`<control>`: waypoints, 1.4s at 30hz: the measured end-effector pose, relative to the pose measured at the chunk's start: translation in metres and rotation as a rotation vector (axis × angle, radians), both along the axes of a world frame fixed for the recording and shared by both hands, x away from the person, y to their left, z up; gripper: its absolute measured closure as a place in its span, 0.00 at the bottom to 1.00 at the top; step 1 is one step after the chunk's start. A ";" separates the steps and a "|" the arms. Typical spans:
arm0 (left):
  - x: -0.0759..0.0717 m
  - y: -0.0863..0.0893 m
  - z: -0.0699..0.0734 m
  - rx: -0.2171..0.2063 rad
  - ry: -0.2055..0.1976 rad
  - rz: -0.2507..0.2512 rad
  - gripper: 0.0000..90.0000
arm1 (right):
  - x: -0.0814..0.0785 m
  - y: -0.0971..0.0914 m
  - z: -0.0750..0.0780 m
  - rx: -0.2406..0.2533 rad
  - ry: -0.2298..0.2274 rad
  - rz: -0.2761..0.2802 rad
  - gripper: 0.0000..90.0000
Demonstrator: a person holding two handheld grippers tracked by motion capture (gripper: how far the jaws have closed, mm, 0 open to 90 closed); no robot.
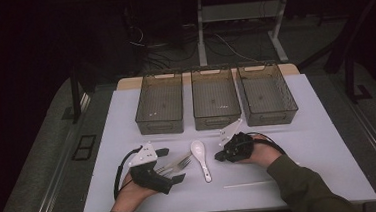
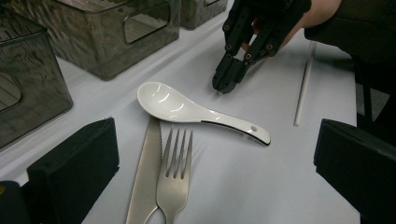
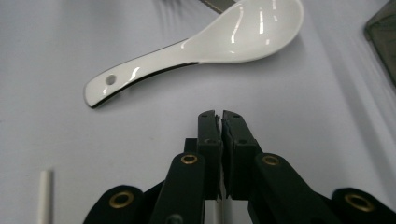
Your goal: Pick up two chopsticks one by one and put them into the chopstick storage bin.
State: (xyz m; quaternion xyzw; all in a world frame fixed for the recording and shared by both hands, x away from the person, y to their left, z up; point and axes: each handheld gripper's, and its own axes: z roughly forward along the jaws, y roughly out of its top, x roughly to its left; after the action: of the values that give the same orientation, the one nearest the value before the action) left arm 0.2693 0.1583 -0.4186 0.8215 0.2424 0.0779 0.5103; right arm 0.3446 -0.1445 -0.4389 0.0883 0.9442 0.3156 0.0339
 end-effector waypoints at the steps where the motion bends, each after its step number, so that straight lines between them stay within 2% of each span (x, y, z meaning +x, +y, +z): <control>1: 0.000 0.000 0.000 0.000 0.000 -0.001 0.00 | 0.001 0.000 0.000 -0.003 -0.005 -0.008 0.96; 3: 0.000 0.000 0.000 0.000 0.000 0.000 0.00 | 0.005 0.000 0.000 -0.004 -0.009 -0.020 0.96; 10: 0.000 0.000 0.000 0.001 0.000 0.001 0.00 | 0.025 -0.008 -0.001 0.004 -0.020 -0.114 0.96; 12: 0.000 0.000 0.000 0.000 0.000 0.003 0.00 | 0.028 -0.009 -0.001 0.007 -0.021 -0.121 0.96; 13: 0.000 0.000 -0.001 0.000 0.000 0.003 0.00 | 0.031 -0.012 -0.001 0.008 -0.023 -0.146 0.96; 16: 0.001 0.000 -0.001 0.001 0.001 0.003 0.00 | 0.035 -0.015 -0.002 0.020 -0.009 -0.161 0.95; 18: 0.001 0.000 -0.001 0.001 0.001 0.002 0.00 | 0.034 -0.016 -0.001 0.020 -0.005 -0.170 0.87; 19: 0.000 0.000 -0.001 0.001 0.000 0.002 0.00 | 0.034 -0.016 -0.001 0.020 -0.005 -0.170 0.87; 20: 0.000 0.000 0.000 0.000 0.001 0.002 0.00 | 0.034 -0.020 0.003 0.034 0.006 -0.171 0.81; 24: 0.001 0.001 -0.001 0.002 0.004 0.002 0.00 | 0.026 -0.037 0.016 0.053 0.036 -0.218 0.72; 25: 0.001 0.001 -0.001 0.002 0.004 0.002 0.00 | 0.026 -0.037 0.016 0.053 0.036 -0.218 0.72; 27: 0.001 0.002 -0.001 0.006 0.002 0.001 0.00 | 0.019 -0.055 0.021 0.047 0.030 -0.241 0.66; 32: 0.001 0.002 -0.001 0.005 0.001 0.003 0.00 | 0.004 -0.088 0.026 0.040 0.059 -0.288 0.66; 33: 0.001 0.002 -0.001 0.005 0.001 0.003 0.00 | 0.004 -0.088 0.026 0.040 0.059 -0.288 0.66; 35: 0.001 0.002 -0.001 0.006 0.002 0.003 0.00 | -0.006 -0.109 0.027 0.037 0.070 -0.325 0.67; 38: 0.001 0.003 -0.001 0.006 0.001 0.004 0.00 | -0.014 -0.128 0.025 0.028 0.070 -0.353 0.67; 42: 0.001 0.004 -0.001 0.008 0.004 0.008 0.00 | -0.021 -0.141 0.022 0.032 0.077 -0.363 0.71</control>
State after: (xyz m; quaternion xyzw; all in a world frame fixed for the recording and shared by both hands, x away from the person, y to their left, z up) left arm 0.2701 0.1622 -0.4197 0.8226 0.2463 0.0794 0.5063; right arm 0.3241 -0.2855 -0.4170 0.2697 0.9083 0.3155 0.0528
